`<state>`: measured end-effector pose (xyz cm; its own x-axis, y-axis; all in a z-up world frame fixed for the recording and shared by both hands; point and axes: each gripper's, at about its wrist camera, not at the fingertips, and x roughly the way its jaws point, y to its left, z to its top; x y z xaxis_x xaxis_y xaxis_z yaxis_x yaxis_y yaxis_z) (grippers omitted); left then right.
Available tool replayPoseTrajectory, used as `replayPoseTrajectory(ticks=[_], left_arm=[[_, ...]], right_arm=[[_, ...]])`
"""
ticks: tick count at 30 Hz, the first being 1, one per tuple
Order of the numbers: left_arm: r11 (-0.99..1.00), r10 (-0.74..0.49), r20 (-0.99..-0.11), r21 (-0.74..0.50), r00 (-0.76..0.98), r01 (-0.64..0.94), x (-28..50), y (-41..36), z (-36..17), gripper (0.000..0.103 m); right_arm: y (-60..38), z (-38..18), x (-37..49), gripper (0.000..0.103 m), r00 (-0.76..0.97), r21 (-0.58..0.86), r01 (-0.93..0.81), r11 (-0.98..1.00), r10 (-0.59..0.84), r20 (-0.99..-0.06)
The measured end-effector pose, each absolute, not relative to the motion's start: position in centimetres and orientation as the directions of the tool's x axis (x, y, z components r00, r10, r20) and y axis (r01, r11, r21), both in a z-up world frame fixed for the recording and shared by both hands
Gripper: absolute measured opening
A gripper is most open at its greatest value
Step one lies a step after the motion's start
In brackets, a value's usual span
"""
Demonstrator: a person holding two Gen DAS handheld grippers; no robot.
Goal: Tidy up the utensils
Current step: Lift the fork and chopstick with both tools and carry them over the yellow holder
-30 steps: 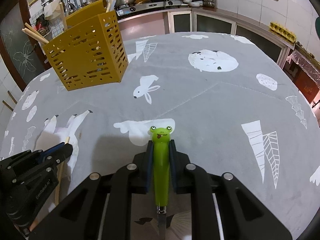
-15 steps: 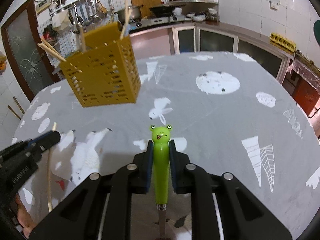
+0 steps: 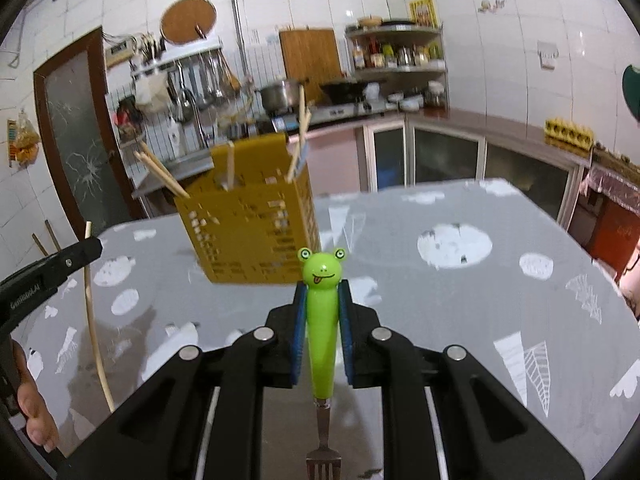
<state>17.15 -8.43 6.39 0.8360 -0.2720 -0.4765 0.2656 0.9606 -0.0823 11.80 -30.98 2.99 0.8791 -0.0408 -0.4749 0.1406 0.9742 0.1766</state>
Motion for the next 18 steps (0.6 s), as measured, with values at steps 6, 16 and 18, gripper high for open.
replayPoseTrajectory(ticks=[6,16,18], left_arm=[[0.965,-0.260,-0.421,-0.071,0.869,0.254,17.4,-7.2,7.1,0.004],[0.967,-0.244,-0.354,-0.013,0.903,0.256,18.0,-7.1,7.7,0.004],[0.966,-0.244,-0.334,-0.005,0.910,0.258,17.9,-7.1,8.0,0.004]], right_arm=[[-30.4,3.8,11.6,0.016,0.919,0.157,0.134,0.978,-0.063,-0.390],[-29.7,4.6,10.7,0.016,0.960,0.098,0.150,0.984,-0.121,-0.254],[-29.5,4.9,10.5,0.016,0.966,0.084,0.149,0.985,-0.127,-0.224]])
